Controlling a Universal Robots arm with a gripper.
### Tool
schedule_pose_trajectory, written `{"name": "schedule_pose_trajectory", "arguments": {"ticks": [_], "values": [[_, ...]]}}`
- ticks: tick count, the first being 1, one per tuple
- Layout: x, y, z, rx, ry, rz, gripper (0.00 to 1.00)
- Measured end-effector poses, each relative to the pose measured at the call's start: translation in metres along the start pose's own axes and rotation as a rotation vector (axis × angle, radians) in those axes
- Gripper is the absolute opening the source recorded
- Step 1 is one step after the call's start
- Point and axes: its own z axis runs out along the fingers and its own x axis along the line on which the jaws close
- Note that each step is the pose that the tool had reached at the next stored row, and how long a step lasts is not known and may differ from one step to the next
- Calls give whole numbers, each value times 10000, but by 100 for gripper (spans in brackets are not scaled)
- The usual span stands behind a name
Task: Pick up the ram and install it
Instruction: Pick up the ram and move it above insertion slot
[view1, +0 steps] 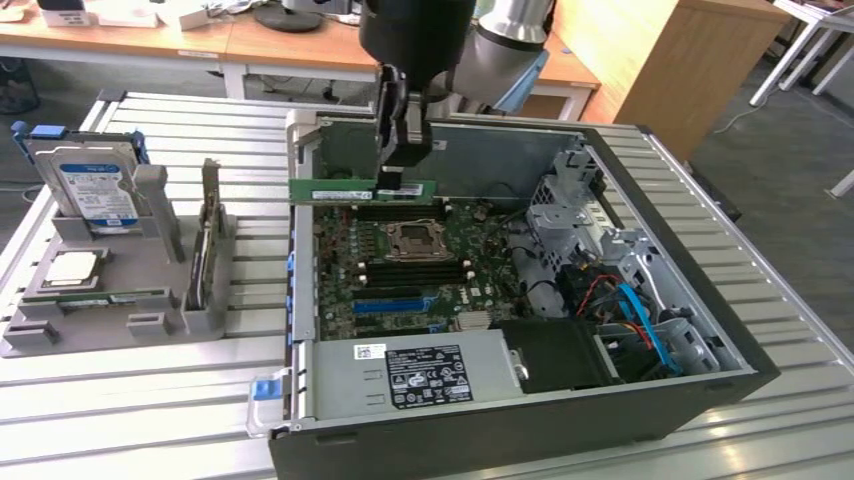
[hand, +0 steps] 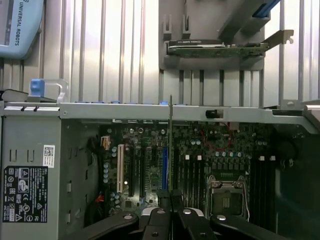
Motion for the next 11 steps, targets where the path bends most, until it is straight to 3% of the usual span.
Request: {"name": "schedule_pose_trajectory", "arguments": {"ticks": [11], "values": [[0, -286, -8, 0, 0, -5, 12]]}}
